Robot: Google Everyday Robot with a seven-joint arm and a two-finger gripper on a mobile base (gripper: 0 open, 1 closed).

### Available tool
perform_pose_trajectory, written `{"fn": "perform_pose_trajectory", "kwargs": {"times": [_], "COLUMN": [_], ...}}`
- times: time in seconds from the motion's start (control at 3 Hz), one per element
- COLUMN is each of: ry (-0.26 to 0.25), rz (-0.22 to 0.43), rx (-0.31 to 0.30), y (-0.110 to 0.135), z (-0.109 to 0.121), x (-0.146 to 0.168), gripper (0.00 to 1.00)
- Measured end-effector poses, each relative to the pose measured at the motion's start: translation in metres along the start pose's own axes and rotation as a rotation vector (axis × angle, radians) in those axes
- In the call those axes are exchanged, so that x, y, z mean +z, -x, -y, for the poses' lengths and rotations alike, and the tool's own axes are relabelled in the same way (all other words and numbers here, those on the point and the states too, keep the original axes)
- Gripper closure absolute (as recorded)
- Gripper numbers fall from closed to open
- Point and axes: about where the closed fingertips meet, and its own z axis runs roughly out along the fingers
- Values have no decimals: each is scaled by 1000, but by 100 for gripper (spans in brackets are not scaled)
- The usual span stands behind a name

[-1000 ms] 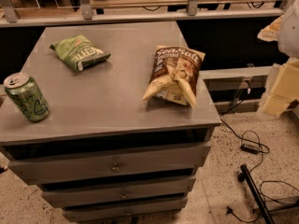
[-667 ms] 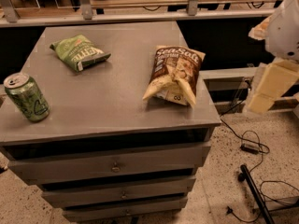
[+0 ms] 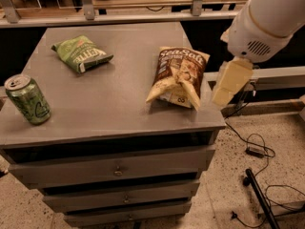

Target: Move brown chip bag near green jalapeno chip bag

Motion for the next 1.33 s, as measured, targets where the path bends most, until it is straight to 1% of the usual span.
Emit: {"fn": "perform_pose_trajectory", "kwargs": {"times": [0.33,0.67,1.0,1.33], "ry": [26,91,155,193], "rz": [3,95,157,163], "rx": [54,156,200,225], "y": [8,17,37,53], "z": [13,24,20,13], "x": [37,75,102,127], "gripper": [0,0,0,2]}}
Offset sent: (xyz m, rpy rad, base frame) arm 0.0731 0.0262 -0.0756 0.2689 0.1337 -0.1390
